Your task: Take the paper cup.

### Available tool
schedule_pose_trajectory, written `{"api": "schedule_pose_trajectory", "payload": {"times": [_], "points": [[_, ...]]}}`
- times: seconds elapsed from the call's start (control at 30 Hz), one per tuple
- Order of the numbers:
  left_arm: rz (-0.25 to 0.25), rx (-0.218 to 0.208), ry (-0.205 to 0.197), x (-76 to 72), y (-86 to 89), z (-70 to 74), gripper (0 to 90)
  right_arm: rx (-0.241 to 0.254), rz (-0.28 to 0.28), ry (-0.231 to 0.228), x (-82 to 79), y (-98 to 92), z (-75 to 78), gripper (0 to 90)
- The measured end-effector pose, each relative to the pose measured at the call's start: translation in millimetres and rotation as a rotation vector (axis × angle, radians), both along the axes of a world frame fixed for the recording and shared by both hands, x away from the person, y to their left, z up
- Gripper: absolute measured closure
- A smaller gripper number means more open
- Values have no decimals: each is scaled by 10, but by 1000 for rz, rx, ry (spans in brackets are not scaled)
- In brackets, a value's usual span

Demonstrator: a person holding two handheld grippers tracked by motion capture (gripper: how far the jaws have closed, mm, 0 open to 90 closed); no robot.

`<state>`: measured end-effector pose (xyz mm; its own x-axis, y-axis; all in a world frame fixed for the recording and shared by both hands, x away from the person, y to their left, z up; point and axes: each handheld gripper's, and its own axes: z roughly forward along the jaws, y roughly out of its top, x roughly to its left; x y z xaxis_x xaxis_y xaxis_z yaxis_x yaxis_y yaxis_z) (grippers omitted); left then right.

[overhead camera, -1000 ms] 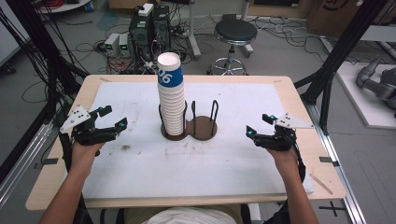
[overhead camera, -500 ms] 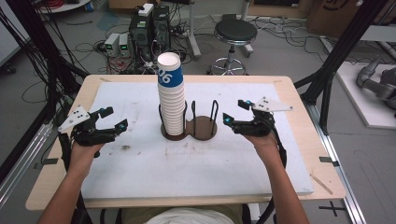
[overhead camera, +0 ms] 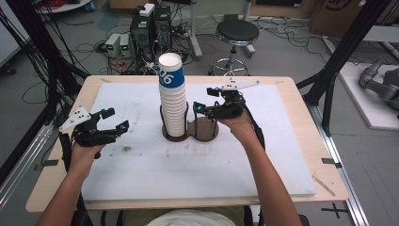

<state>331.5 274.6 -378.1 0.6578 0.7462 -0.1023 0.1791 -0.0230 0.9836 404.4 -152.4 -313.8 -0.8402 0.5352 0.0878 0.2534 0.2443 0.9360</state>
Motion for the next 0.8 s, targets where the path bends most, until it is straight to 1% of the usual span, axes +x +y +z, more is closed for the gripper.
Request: {"api": "schedule_pose_trajectory", "payload": {"times": [0.07, 0.17, 0.2, 0.23, 0.33, 0.4, 0.47, 0.5, 0.53, 0.6, 0.63, 0.8], "points": [[-3, -1, 0, 3, -1, 4, 167, 1, 17, -5, 39, 107, 24, 186], [-4, -1, 1, 2, 0, 7, 167, -23, 48, -14, 94, 274, 54, 186], [-4, -3, 1, 1, 1, 7, 167, -23, 48, -14, 94, 274, 54, 186], [-3, -5, 0, 1, 4, 12, 167, -25, 60, -16, 130, 356, 53, 186], [-12, -17, 2, 9, 10, 23, 167, -35, 61, -25, 158, 446, 51, 186], [-23, -20, 0, 23, 5, 43, 167, -27, 61, -40, 171, 496, 59, 185], [-36, -20, 0, 41, -9, 88, 167, -26, 65, -40, 194, 540, 61, 185], [-43, -21, 1, 54, -18, 122, 167, -24, 69, -36, 217, 572, 52, 174], [-43, -21, 1, 54, -18, 122, 167, -22, 73, -26, 237, 597, 41, 162], [-70, -33, -17, 84, -48, 237, 167, -22, 77, -24, 262, 630, 27, 157], [-78, -31, -18, 97, -59, 268, 166, -23, 81, -28, 272, 658, 19, 158], [-124, -3, -35, 193, -166, 536, 166, -23, 72, -28, 272, 667, 22, 173]]}}
